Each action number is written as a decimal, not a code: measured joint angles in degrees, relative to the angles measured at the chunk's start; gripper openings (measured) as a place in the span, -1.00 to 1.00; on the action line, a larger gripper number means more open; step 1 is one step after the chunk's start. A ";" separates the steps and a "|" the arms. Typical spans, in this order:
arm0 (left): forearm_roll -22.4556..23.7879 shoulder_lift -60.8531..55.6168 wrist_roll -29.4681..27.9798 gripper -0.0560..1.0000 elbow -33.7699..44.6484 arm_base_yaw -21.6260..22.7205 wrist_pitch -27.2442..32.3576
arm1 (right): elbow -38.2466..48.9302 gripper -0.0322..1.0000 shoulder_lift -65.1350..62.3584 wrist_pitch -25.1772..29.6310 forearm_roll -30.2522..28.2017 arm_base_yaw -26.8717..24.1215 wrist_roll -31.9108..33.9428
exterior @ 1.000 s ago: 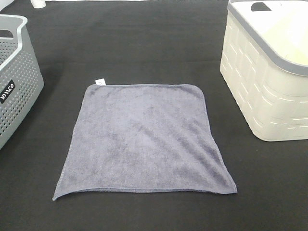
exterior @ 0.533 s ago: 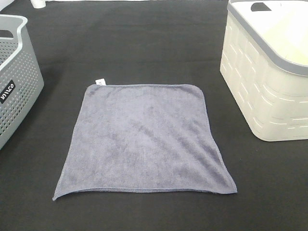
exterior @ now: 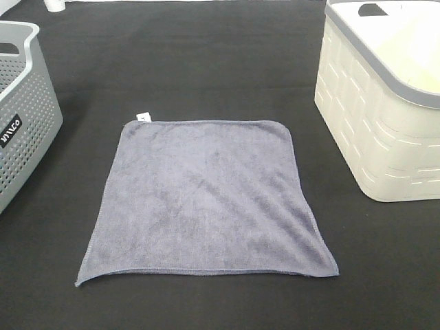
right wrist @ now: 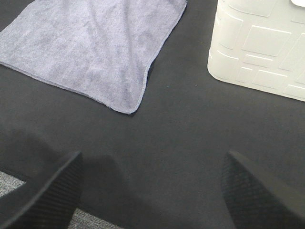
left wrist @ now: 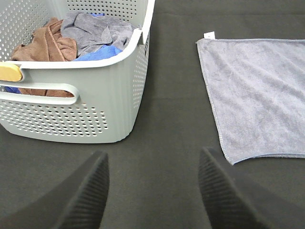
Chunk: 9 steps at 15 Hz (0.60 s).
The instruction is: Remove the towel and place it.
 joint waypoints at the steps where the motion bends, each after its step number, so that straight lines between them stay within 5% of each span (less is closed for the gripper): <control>1: 0.00 0.00 0.00 0.12 0.00 0.00 0.00 | 0.00 0.54 0.00 0.00 0.00 0.00 0.00; 3: 0.00 0.00 0.00 0.12 0.00 -0.74 0.00 | 0.00 0.54 0.00 0.00 0.00 -0.63 0.00; 7: -0.06 0.00 0.00 0.12 0.00 -4.70 0.00 | 0.00 0.54 0.00 -0.06 0.00 -13.35 0.00; 9: -0.06 0.00 0.00 0.12 0.00 -4.81 -0.06 | 0.00 0.54 0.00 -0.06 0.00 -15.30 0.00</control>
